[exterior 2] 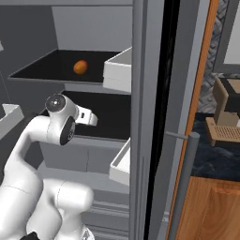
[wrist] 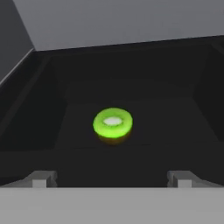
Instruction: Retrieve the mango and kiwi from the fridge and place them into the bowl on the dining table.
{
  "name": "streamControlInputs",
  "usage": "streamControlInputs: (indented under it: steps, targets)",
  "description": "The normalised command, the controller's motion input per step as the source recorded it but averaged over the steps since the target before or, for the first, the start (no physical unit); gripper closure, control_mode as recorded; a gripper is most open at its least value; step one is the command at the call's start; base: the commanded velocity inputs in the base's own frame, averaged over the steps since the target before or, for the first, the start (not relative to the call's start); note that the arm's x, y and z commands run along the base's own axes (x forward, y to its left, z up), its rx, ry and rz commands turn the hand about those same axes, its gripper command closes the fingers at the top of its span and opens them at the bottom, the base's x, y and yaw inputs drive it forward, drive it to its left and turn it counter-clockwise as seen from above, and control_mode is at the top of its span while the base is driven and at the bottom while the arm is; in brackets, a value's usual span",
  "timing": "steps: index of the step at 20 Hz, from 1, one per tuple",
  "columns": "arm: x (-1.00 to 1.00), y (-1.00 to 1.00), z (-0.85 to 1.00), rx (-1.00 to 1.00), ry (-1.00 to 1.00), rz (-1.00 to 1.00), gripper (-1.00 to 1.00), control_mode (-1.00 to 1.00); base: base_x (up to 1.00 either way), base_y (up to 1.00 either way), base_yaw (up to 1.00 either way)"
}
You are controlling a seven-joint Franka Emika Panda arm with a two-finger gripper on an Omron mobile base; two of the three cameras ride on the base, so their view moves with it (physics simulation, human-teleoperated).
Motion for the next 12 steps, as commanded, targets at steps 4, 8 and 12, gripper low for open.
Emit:
streamControlInputs:
  steps: [4,8,12]
  targets:
    - [0.34,0.1,-0.15,0.0,0.09,0.0,-1.0,-1.0,0.0,0.0,0.0]
    - [0.38,0.04,-0.25,0.0,0.04,0.0,-1.0,-1.0,0.0,0.0,0.0]
    - [0.38,0.0,-0.3,0.0,0.0,0.0,-1.0,-1.0,0.0,0.0,0.0]
